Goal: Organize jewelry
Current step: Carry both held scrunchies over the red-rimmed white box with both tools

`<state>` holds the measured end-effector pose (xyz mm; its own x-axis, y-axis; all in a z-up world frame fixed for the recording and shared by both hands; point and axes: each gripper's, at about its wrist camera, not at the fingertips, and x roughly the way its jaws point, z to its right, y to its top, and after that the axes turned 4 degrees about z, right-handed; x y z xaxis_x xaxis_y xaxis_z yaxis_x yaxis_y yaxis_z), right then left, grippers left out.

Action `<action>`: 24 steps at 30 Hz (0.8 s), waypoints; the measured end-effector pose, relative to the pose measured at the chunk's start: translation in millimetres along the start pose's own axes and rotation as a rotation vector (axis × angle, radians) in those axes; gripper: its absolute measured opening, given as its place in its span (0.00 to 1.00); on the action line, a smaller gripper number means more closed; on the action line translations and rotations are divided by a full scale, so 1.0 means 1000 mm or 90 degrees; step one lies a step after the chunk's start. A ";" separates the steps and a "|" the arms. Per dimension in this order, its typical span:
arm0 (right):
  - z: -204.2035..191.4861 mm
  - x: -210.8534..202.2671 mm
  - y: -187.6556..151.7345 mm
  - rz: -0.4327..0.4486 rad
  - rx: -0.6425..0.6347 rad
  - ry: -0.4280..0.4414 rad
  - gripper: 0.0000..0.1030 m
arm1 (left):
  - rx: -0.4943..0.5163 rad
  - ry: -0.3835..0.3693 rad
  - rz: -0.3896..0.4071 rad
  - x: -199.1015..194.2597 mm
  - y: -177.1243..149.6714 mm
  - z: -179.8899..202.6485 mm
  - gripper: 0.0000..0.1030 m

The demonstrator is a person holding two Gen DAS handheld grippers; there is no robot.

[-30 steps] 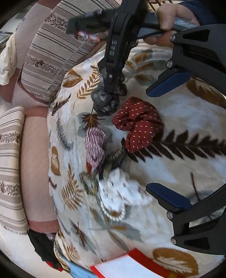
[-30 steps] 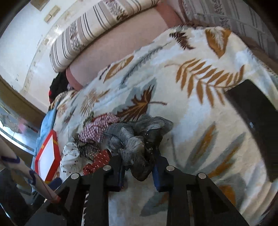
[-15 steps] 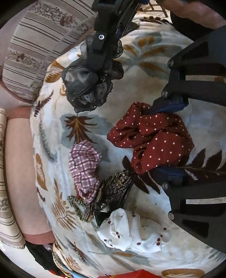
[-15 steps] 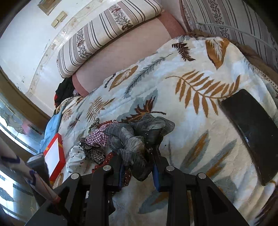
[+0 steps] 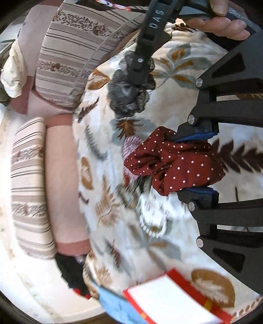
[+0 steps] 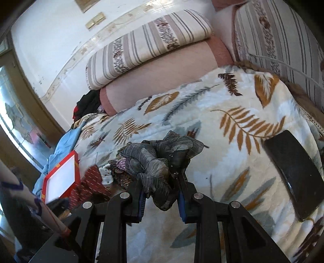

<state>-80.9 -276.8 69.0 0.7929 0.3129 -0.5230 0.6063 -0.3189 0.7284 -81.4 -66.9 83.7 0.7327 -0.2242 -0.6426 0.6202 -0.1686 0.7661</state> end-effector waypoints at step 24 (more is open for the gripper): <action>-0.093 -0.021 -0.035 -0.025 -0.105 0.037 0.27 | -0.034 0.089 0.086 -0.069 -0.010 -0.066 0.34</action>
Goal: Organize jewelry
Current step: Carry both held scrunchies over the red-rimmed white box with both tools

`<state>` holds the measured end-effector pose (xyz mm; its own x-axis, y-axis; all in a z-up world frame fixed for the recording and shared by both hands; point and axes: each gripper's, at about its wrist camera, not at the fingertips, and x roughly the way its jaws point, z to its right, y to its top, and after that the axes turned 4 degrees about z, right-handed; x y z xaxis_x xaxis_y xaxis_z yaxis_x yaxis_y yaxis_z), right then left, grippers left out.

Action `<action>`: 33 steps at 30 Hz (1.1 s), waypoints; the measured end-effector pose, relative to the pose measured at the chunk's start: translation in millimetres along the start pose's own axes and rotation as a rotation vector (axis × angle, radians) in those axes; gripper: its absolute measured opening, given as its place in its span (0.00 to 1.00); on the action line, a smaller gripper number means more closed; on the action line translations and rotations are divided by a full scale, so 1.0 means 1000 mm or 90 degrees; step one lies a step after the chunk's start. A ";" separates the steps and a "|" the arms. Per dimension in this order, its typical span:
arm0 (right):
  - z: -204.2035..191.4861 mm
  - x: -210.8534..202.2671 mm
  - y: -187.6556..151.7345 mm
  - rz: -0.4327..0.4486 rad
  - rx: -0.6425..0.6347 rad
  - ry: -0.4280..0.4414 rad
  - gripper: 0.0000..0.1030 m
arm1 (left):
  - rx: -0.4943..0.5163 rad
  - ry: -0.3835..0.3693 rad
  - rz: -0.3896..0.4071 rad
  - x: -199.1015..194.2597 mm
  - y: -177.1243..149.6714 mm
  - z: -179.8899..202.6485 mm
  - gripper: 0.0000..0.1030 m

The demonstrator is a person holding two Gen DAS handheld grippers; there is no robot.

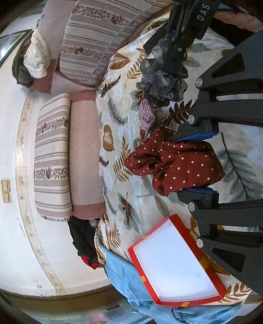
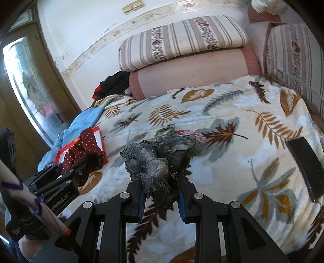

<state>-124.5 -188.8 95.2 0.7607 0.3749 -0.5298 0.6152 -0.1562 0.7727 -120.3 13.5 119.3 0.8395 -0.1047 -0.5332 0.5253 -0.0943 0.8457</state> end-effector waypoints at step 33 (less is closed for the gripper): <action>-0.176 0.106 0.063 -0.074 -0.116 0.134 0.27 | -0.220 0.239 0.020 0.025 0.016 -0.243 0.34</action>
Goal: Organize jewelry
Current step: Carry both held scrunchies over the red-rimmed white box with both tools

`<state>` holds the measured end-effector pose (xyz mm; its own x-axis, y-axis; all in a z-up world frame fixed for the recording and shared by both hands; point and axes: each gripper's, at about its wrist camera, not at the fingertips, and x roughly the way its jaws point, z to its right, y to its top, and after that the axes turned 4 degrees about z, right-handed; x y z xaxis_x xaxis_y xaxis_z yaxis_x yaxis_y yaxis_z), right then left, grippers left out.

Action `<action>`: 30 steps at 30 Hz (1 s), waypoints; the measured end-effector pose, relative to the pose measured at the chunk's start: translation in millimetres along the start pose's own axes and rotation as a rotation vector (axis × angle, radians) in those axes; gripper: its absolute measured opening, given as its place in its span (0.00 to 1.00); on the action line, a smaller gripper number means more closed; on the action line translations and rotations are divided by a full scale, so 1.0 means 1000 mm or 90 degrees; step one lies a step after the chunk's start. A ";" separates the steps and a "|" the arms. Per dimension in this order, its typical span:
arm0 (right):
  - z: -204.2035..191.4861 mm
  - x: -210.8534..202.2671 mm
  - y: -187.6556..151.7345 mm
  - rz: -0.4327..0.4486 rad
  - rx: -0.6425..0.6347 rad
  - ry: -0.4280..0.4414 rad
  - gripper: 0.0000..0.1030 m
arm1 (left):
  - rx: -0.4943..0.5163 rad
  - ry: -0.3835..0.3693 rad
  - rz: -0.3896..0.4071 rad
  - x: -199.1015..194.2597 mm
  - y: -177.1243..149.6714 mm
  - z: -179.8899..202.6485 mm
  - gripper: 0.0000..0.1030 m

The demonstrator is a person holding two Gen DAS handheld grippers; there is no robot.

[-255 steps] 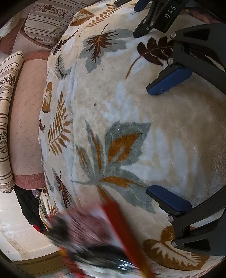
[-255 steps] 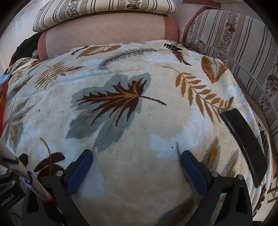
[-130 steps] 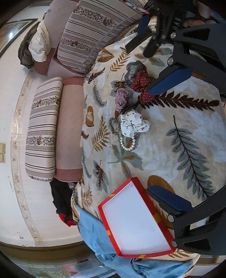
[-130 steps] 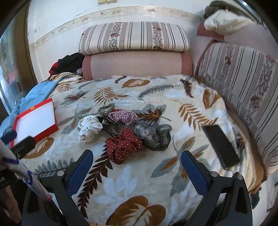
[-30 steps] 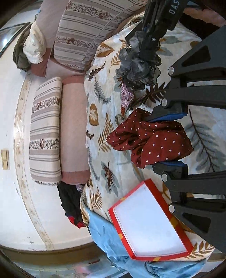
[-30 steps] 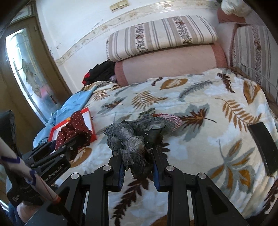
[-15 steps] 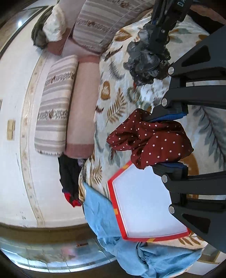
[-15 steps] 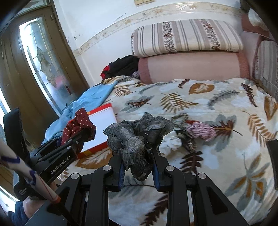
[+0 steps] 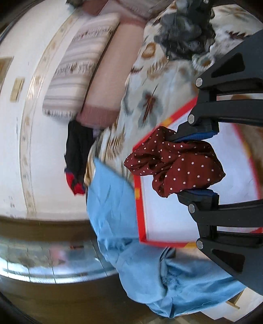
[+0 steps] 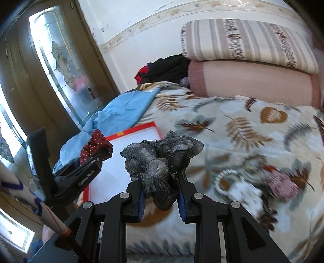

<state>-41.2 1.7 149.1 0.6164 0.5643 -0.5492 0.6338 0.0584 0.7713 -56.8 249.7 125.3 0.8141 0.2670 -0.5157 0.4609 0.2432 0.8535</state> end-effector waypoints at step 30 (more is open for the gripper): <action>-0.062 0.277 0.050 -0.160 0.002 0.040 0.29 | -0.127 0.143 -0.164 0.154 0.013 -0.097 0.37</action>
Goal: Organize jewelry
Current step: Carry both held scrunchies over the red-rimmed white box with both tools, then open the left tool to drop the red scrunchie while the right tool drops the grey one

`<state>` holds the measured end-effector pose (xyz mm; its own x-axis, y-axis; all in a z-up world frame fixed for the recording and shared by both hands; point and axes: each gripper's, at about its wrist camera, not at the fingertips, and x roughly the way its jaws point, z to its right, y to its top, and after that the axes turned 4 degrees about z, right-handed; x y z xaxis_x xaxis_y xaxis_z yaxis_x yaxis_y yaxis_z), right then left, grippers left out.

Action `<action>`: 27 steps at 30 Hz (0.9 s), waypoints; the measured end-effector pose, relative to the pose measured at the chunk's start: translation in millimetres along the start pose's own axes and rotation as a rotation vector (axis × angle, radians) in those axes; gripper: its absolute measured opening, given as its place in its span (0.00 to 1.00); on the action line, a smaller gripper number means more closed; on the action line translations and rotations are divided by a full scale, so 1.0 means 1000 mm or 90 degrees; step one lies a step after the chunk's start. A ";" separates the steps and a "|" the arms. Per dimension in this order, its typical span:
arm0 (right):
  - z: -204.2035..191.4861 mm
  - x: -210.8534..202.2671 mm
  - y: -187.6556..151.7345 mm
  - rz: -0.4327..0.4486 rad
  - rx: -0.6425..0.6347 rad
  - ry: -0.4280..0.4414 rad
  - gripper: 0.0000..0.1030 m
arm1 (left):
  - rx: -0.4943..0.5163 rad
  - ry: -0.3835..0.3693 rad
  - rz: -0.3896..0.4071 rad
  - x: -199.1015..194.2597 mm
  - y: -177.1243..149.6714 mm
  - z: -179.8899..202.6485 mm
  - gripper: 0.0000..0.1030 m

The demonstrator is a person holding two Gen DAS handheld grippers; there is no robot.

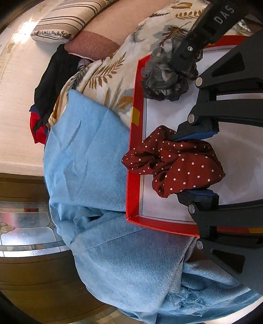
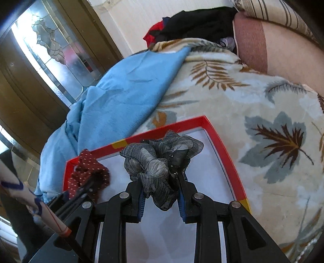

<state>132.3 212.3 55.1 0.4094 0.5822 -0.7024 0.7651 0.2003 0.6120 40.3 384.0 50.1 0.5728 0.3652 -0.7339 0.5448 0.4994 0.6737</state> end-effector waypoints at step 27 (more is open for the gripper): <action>0.004 -0.002 -0.007 -0.007 -0.004 -0.012 0.48 | 0.015 0.028 0.010 -0.002 0.000 0.006 0.52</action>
<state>128.0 206.8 51.0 0.4105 0.5657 -0.7152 0.7666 0.2107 0.6066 43.1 378.1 52.1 0.5546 0.4074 -0.7256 0.5497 0.4752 0.6870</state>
